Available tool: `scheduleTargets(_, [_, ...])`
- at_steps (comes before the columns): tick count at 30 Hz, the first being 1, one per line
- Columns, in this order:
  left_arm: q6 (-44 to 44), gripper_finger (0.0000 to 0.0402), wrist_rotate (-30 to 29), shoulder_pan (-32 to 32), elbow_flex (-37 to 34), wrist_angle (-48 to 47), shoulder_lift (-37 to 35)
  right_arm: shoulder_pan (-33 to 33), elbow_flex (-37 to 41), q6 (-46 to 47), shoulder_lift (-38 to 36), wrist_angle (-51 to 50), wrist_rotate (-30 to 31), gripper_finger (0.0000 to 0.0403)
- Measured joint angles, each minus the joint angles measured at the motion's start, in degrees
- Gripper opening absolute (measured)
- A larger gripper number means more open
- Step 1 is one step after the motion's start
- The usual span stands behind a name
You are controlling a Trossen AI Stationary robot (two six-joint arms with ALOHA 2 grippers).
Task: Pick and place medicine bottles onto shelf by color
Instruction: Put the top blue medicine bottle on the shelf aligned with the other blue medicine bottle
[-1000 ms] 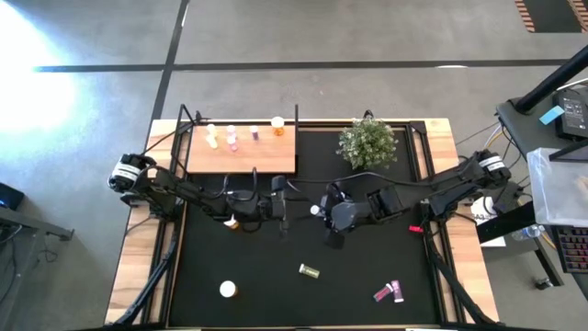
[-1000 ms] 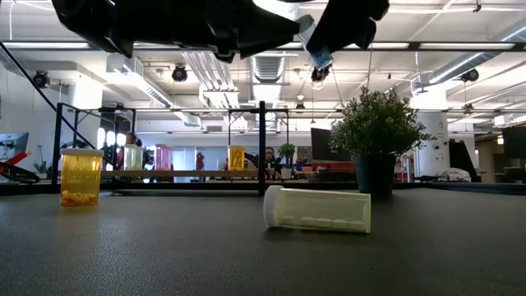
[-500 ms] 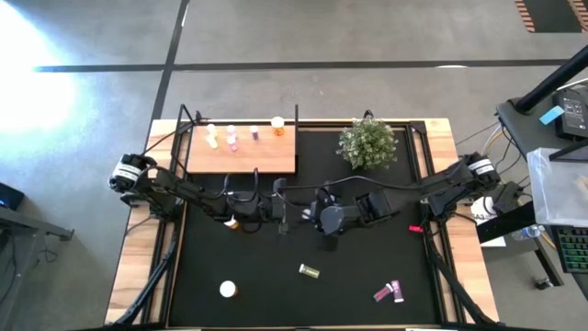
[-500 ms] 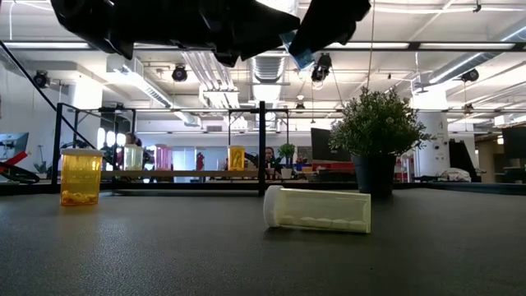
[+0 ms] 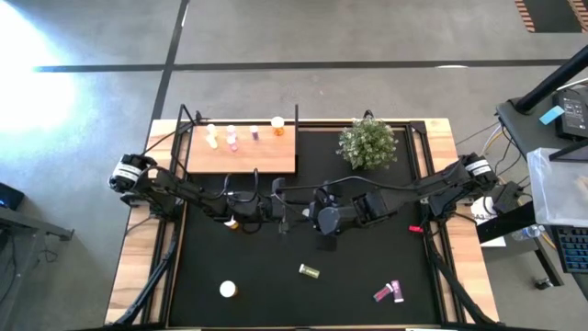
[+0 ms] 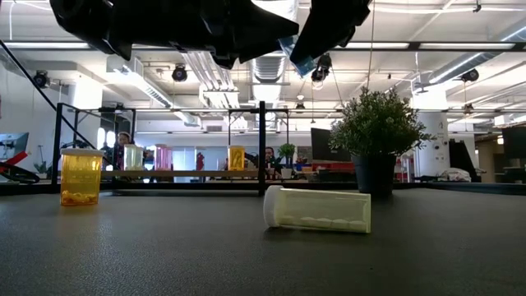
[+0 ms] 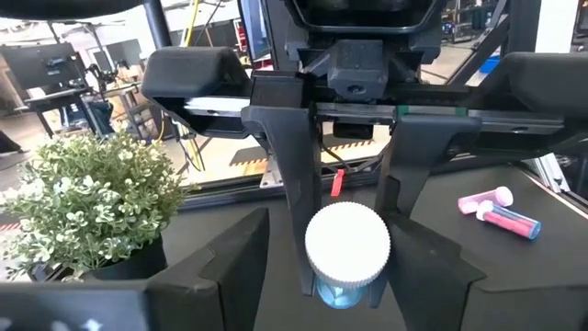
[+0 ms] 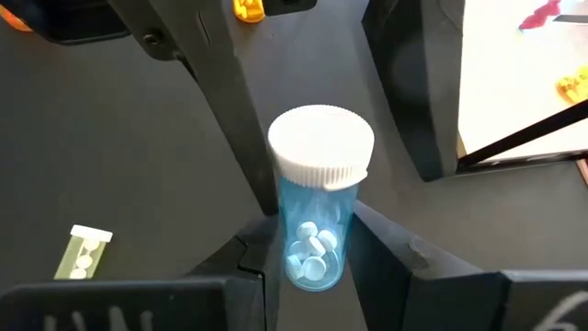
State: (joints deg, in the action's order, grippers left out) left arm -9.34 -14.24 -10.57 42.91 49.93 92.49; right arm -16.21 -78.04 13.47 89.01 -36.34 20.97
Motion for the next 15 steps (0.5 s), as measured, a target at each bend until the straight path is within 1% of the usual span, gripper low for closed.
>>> scheduleTargets(3, [0.0,0.0173,0.0,0.0,-0.01,0.0,0.0,0.0,0.0,0.0,-0.07,-0.25,0.04,0.0093])
scheduleTargets(10, [0.0,0.0127,0.42,0.0,-0.03,0.0,0.0,0.02,-0.01,-0.04,-0.15,-0.35,0.24,0.0093])
scheduleTargets(15, [0.0,0.0108,0.52,0.0,-0.12,0.02,0.0,0.02,0.0,-0.14,-0.17,-0.41,0.22,0.0093])
